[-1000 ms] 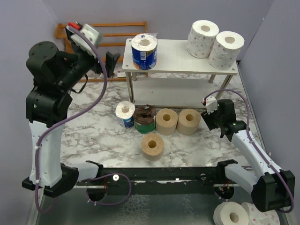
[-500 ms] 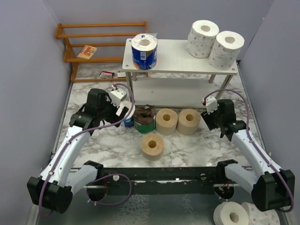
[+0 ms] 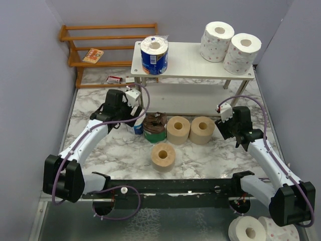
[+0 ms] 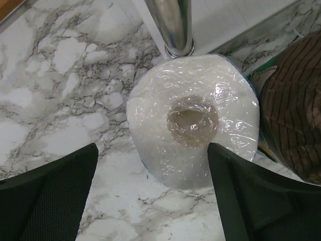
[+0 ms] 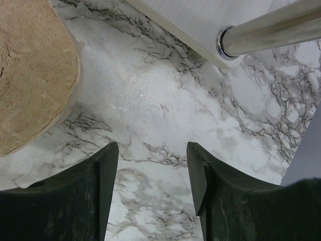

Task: Place and organize the paper towels onto the shelf

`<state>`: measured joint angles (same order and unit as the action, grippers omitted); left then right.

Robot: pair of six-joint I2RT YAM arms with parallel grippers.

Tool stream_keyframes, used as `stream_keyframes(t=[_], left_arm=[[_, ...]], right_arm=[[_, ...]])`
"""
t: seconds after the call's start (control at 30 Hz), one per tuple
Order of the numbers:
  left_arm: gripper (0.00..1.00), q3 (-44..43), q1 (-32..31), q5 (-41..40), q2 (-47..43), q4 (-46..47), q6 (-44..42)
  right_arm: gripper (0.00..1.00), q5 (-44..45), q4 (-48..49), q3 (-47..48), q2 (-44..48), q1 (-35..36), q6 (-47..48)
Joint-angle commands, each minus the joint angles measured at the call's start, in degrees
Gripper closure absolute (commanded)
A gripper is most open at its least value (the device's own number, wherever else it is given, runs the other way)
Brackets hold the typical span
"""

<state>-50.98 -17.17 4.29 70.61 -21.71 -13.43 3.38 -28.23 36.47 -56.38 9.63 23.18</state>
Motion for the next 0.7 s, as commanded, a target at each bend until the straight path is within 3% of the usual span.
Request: stream_keyframes(t=[0.0, 0.13, 0.3, 0.67], left_arm=[[0.08, -4.10, 0.11, -1.76, 3.28, 4.99, 1.66], [0.09, -5.92, 0.82, -4.45, 5.95, 6.37, 3.46], [0.09, -8.07, 2.37, -0.53, 6.34, 5.13, 4.90], [0.09, -4.40, 3.19, 1.41, 5.16, 2.92, 4.06]], right_arm=[[0.43, 1.18, 1.99, -0.41, -0.14, -0.61, -0.30], [0.43, 1.10, 2.03, -0.36, -0.10, -0.71, -0.29], [0.43, 1.05, 2.01, -0.43, -0.30, -0.67, -0.24], [0.43, 1.06, 2.12, -0.47, -0.23, -0.75, -0.22]])
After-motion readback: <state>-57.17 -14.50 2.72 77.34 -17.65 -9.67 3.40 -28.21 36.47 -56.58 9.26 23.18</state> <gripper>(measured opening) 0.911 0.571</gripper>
